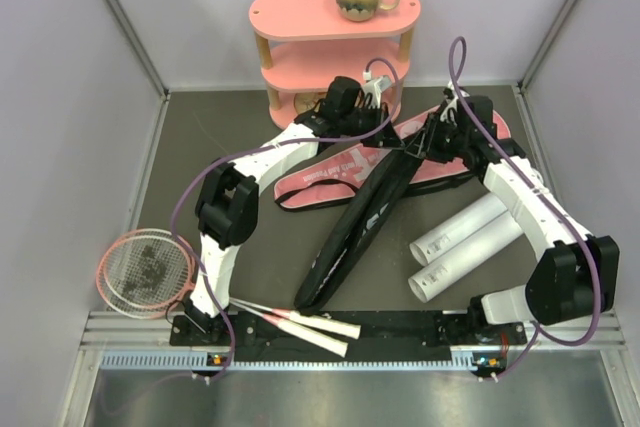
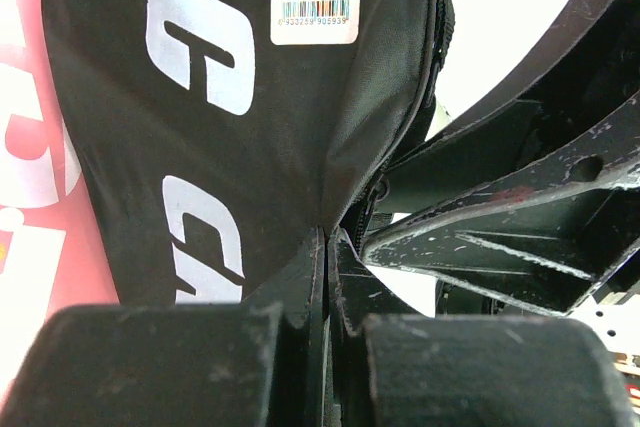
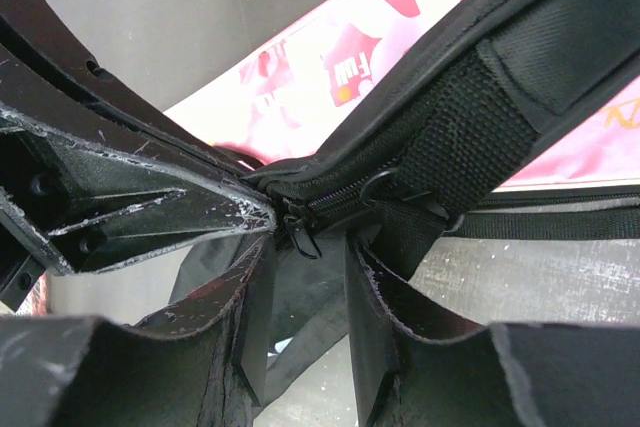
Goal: Pack up the badminton gear
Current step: Zip the racket bag at the center of the board.
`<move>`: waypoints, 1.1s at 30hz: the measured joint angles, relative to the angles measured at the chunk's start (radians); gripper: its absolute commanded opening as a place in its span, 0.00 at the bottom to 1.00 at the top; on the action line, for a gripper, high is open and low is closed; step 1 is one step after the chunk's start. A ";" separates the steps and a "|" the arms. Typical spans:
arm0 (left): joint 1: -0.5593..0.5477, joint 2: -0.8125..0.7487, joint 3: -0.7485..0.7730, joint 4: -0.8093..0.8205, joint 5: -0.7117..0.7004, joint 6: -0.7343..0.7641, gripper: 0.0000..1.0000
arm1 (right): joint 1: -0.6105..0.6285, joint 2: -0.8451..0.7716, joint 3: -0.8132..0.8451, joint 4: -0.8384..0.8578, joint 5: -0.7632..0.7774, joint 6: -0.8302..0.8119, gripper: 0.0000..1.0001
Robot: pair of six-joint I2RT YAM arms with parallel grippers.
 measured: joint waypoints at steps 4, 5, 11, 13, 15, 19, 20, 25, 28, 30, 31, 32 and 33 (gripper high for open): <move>-0.002 0.000 0.000 0.000 0.000 0.000 0.00 | 0.010 0.019 0.009 0.003 0.007 0.000 0.33; -0.002 0.000 0.000 0.000 0.000 0.000 0.00 | 0.012 0.022 0.009 0.004 0.009 0.000 0.31; -0.004 0.000 0.000 0.000 -0.001 0.000 0.00 | 0.016 0.030 0.024 0.000 0.025 0.002 0.11; -0.004 0.000 0.000 0.000 -0.001 0.000 0.00 | 0.016 0.031 0.027 -0.001 0.029 0.002 0.01; -0.005 0.000 0.000 0.000 -0.005 0.002 0.00 | 0.018 0.031 0.027 -0.002 0.030 0.003 0.00; -0.005 0.000 0.000 -0.003 -0.008 0.019 0.30 | 0.019 0.031 0.027 -0.005 0.028 0.002 0.00; -0.005 0.000 0.000 -0.003 -0.007 0.031 0.46 | 0.020 0.031 0.027 -0.005 0.028 0.000 0.00; -0.006 -0.031 -0.004 -0.007 0.002 0.098 0.76 | 0.016 0.029 0.018 0.014 0.004 -0.034 0.00; -0.006 -0.060 -0.004 0.032 0.000 0.118 0.75 | 0.003 0.026 -0.023 0.070 -0.041 -0.054 0.00; -0.006 -0.059 0.019 0.062 -0.006 0.117 0.73 | -0.006 0.023 -0.051 0.097 -0.067 -0.066 0.00; -0.007 -0.049 0.044 0.068 -0.008 0.116 0.73 | -0.009 0.021 -0.061 0.111 -0.077 -0.070 0.00; -0.009 -0.032 0.078 0.076 -0.011 0.113 0.73 | -0.010 0.018 -0.066 0.121 -0.087 -0.072 0.00; -0.011 -0.014 0.108 0.087 -0.015 0.112 0.73 | -0.010 0.018 -0.067 0.128 -0.098 -0.077 0.00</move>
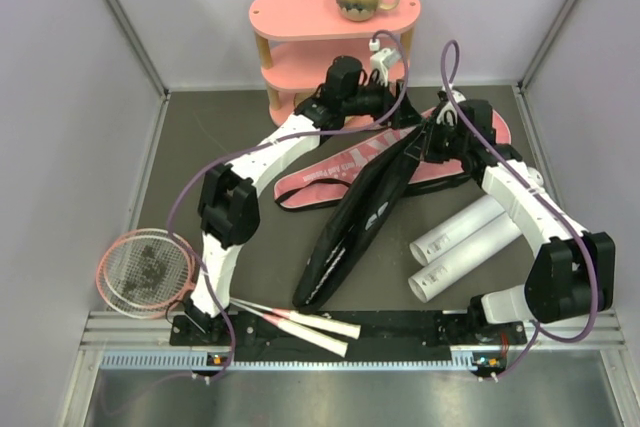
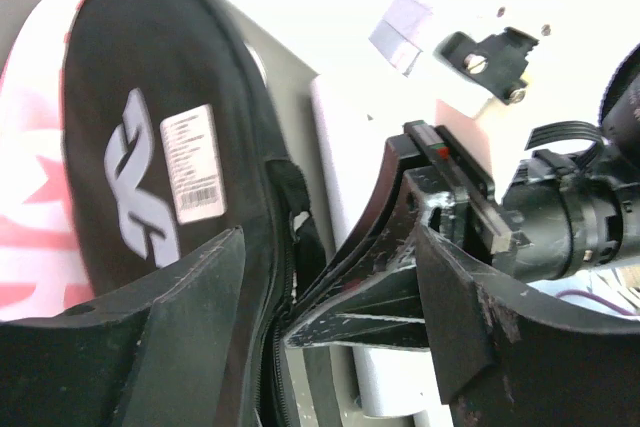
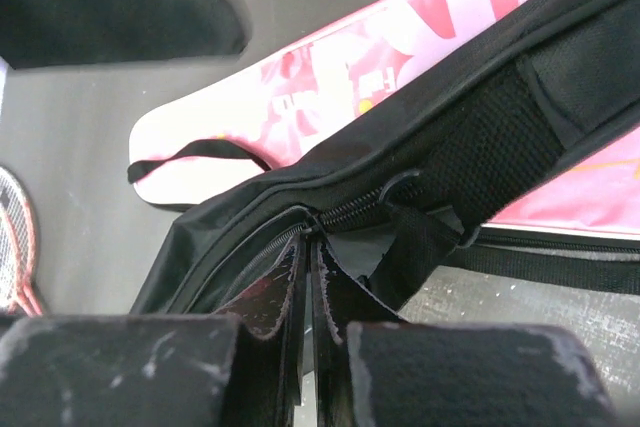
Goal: Pack up the badminton gear
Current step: Zip the racket bag at the center of the board.
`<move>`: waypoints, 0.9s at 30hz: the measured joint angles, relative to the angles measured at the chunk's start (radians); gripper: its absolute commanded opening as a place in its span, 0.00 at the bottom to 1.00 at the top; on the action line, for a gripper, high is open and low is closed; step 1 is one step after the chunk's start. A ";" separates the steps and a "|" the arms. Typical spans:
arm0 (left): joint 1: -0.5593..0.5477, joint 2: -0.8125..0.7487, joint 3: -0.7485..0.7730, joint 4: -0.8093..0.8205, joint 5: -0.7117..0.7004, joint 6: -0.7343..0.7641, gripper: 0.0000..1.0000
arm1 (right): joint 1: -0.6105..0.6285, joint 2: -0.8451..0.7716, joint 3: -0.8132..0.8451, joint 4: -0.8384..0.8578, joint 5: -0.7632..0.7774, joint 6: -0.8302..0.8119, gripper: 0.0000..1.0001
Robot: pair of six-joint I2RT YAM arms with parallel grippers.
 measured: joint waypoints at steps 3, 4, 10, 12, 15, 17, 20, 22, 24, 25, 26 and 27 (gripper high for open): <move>-0.003 0.073 0.108 0.021 0.016 -0.002 0.73 | -0.010 -0.004 0.000 0.014 -0.003 0.003 0.00; -0.005 0.092 0.129 0.024 0.024 -0.003 0.74 | -0.017 -0.004 0.000 0.012 -0.002 0.008 0.00; -0.011 0.146 0.177 0.042 0.056 -0.008 0.69 | -0.034 -0.004 -0.006 -0.009 0.016 0.018 0.00; -0.011 0.150 0.175 0.059 0.069 -0.024 0.65 | -0.035 -0.005 -0.009 -0.007 0.019 0.021 0.00; -0.002 0.118 0.045 0.232 0.084 -0.113 0.64 | -0.035 -0.021 -0.031 0.011 0.016 0.033 0.00; 0.002 0.091 -0.070 0.355 0.092 -0.182 0.64 | -0.035 -0.041 -0.056 0.034 0.014 0.037 0.00; 0.016 0.093 -0.141 0.422 0.071 -0.249 0.65 | -0.032 -0.088 -0.081 0.060 -0.016 0.036 0.00; 0.026 0.098 -0.156 0.448 0.063 -0.291 0.65 | -0.032 -0.111 -0.085 0.082 -0.038 0.037 0.00; 0.034 0.098 -0.167 0.486 0.061 -0.320 0.65 | -0.032 -0.120 -0.085 0.096 -0.054 0.039 0.00; 0.038 0.098 -0.170 0.505 0.058 -0.334 0.66 | -0.032 -0.121 -0.086 0.099 -0.060 0.042 0.00; 0.039 0.098 -0.170 0.511 0.053 -0.340 0.67 | -0.032 -0.122 -0.089 0.103 -0.066 0.043 0.00; 0.040 0.098 -0.169 0.508 0.052 -0.340 0.67 | -0.032 -0.122 -0.091 0.106 -0.068 0.043 0.00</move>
